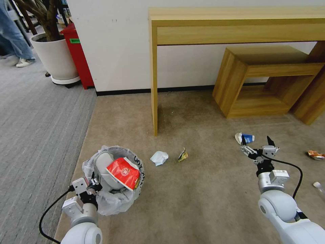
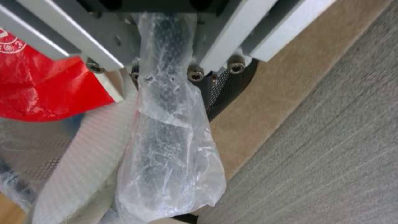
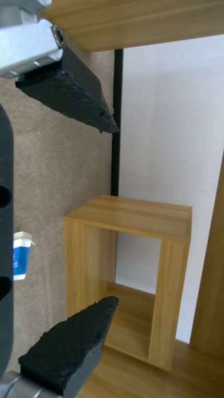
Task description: Pick up the trash bin and place the garbage on the floor into it.
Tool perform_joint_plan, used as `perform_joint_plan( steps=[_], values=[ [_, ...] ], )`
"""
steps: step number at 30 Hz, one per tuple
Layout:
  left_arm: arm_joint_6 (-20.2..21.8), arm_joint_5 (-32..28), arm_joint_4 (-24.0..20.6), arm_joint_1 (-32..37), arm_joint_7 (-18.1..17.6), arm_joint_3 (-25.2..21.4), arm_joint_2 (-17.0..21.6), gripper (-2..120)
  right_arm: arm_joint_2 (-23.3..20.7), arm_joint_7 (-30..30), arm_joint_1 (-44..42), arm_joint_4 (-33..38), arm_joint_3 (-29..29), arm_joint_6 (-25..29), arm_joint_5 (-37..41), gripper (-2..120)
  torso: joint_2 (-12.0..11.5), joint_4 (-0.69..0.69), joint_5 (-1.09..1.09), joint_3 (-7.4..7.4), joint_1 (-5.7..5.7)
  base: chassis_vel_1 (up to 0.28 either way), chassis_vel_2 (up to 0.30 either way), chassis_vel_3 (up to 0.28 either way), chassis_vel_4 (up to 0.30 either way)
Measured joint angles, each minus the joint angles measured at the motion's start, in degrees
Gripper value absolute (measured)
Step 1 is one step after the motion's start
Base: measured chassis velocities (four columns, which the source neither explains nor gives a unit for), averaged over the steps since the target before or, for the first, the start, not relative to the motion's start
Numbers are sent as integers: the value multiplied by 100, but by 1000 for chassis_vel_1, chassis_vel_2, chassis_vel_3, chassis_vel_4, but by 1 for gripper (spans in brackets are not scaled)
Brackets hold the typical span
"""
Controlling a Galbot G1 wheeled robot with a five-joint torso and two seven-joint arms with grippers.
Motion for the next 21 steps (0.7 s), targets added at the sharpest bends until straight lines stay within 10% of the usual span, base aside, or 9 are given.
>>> perform_joint_plan(
  steps=[21],
  values=[
    [294, -229, 5, -110, -305, -465, 0, 1, 21, -136, 100, -29, -123, 111, 78, 100, 0, -1, -2, 1, 0, -105, 102, 103, -102]
  ],
)
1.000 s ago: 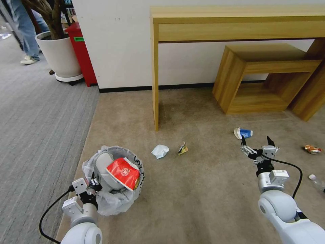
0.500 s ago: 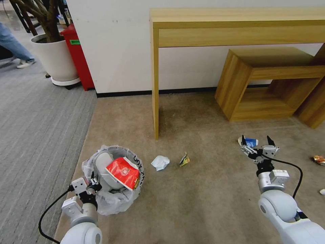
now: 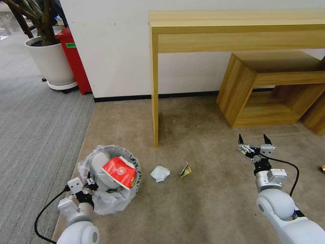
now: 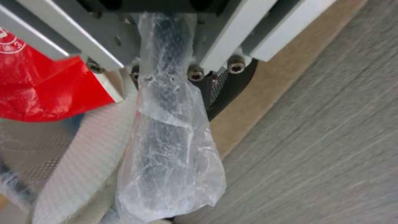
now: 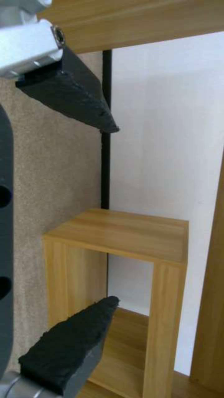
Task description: Pick up the trash bin and place the garbage on the floor into it.
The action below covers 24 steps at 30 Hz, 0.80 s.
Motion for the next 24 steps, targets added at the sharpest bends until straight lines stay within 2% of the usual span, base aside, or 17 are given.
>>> perform_joint_plan(
  steps=[6, 8, 11, 12, 16, 24],
  values=[
    [385, -346, -93, -48, -314, -303, 0, 1, 6, -2, -26, -15, -18, 11, 5, 100, 0, 0, 0, -1, 0, 0, 0, 0, 0],
    [651, -712, -238, -89, -474, -396, 14, 1, 6, -6, -36, -13, -35, 11, 10, 100, 0, 0, 1, -1, 0, 0, 0, 0, 0],
    [797, -1014, -363, -119, -577, -472, 83, 1, 0, -11, -45, 2, -42, 8, 23, 100, 0, 0, 0, -1, 0, 0, 0, 0, 0],
    [951, -1298, -494, -136, -679, -509, 144, 1, -9, -12, -57, 28, -56, -11, 51, 100, 0, 0, 2, -1, 0, 0, 0, 0, 0],
    [1150, -1754, -672, -174, -823, -557, 230, 1, -28, -15, -68, 63, -93, -43, 75, 100, 0, 0, 1, -1, -1, 0, 0, 0, 0],
    [1339, -2196, -655, -234, -982, -661, 416, 1, -153, -45, -55, 190, -384, -316, 133, 100, 0, 0, 1, -1, 0, 0, 0, 0, 0]
  ],
)
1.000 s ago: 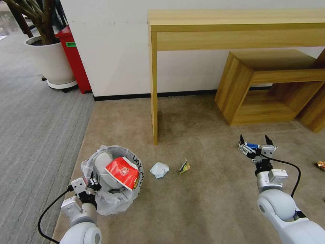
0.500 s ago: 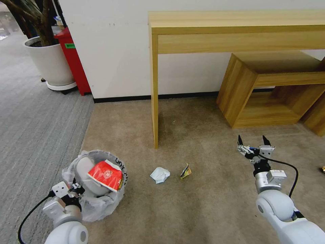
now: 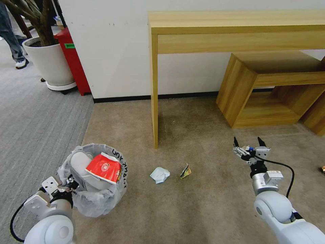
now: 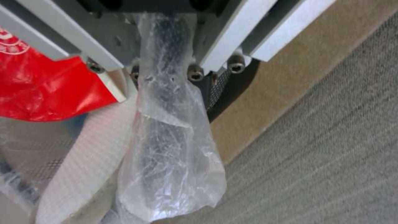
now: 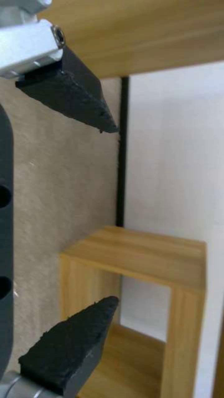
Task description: Pick up the trash bin and place the garbage on the floor into it.
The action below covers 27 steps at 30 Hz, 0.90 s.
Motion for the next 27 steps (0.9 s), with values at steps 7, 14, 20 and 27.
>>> perform_joint_plan(
  steps=[7, 14, 20, 27],
  values=[
    [119, -250, 53, 6, -103, -22, 159, 1, -73, 75, 218, 3, -422, -323, 143, 100, 0, 0, 0, 1, 0, 0, 0, 0, 0],
    [129, -313, 158, -60, -114, -38, 217, 1, -136, 420, 488, 16, -979, -924, 593, 100, 0, -2, -2, 1, 0, 0, 0, 0, 0],
    [110, -263, 190, -66, -84, -17, 197, 1, -7, 1002, 987, -156, -1578, -1552, 1498, 100, 0, 1, 1, 1, 0, 0, 0, 0, 0],
    [52, -120, 207, -81, -19, 33, 119, 1, 418, 1736, 1376, -450, -2178, -2180, 2309, 100, 0, -1, -1, 1, 0, 0, 0, 0, 0]
  ],
)
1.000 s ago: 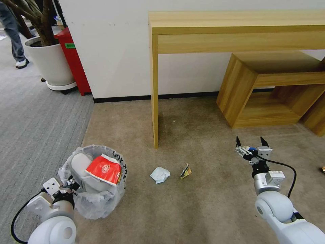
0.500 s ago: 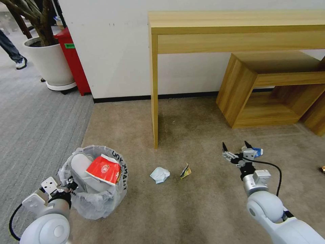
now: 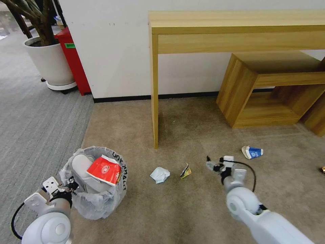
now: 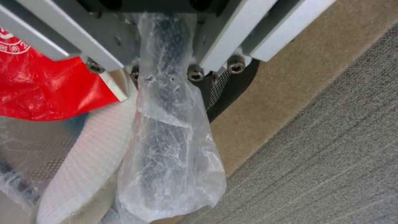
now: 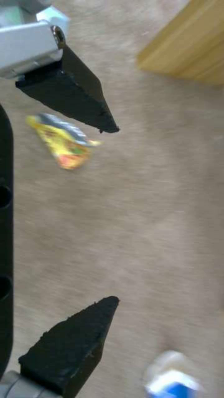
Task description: Pick up the trash bin and place the garbage on the floor into it.
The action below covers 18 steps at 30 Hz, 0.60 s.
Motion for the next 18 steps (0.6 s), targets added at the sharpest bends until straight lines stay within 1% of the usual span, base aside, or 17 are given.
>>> perform_joint_plan(
  steps=[3, 4, 6, 7, 9, 10, 11, 14, 15, 18],
  values=[
    [-64, 145, 36, 5, 61, 33, -69, 1, 428, 488, 235, -372, -323, -241, 414, 100, 0, 1, 0, 0, 0, 0, 0, 0, 0],
    [-64, 145, 36, 5, 61, 33, -69, 1, 428, 488, 235, -372, -323, -241, 414, 100, 0, 1, 0, 0, 0, 0, 0, 0, 0],
    [-80, 220, 36, 20, 82, 55, -114, 1, 716, 602, 423, -805, -523, -247, 424, 100, 0, 1, 1, 0, 0, 0, 0, 0, 0],
    [-80, 220, 36, 20, 82, 55, -114, 1, 716, 602, 423, -805, -523, -247, 424, 100, 0, 1, 1, 0, 0, 0, 0, 0, 0],
    [-109, 307, 36, 44, 124, 81, -163, 1, 1025, 614, 607, -1182, -642, -236, 416, 100, -1, 0, 0, 0, 0, 0, 0, 0, 0],
    [-120, 331, 36, 51, 133, 87, -177, 1, 1121, 612, 657, -1286, -678, -232, 414, 100, 0, 1, 0, 0, 0, 0, 0, 0, 0],
    [-120, 331, 36, 51, 133, 87, -177, 1, 1121, 612, 657, -1286, -678, -232, 414, 100, 0, 1, 0, 0, 0, 0, 0, 0, 0],
    [-188, 431, 35, 80, 174, 118, -238, 1, 1555, 508, 876, -1858, -815, -148, 277, 100, -1, 2, 1, 0, 0, 0, 0, 0, 0],
    [-188, 431, 35, 80, 174, 118, -238, 1, 1555, 508, 876, -1858, -815, -148, 277, 100, -1, 2, 1, 0, 0, 0, 0, 0, 0],
    [-233, 498, 21, 110, 222, 155, -280, 1, 1797, 340, 1043, -2276, -880, -85, 189, 100, 0, 1, 0, 0, 0, 0, 0, 0, 0]
  ],
)
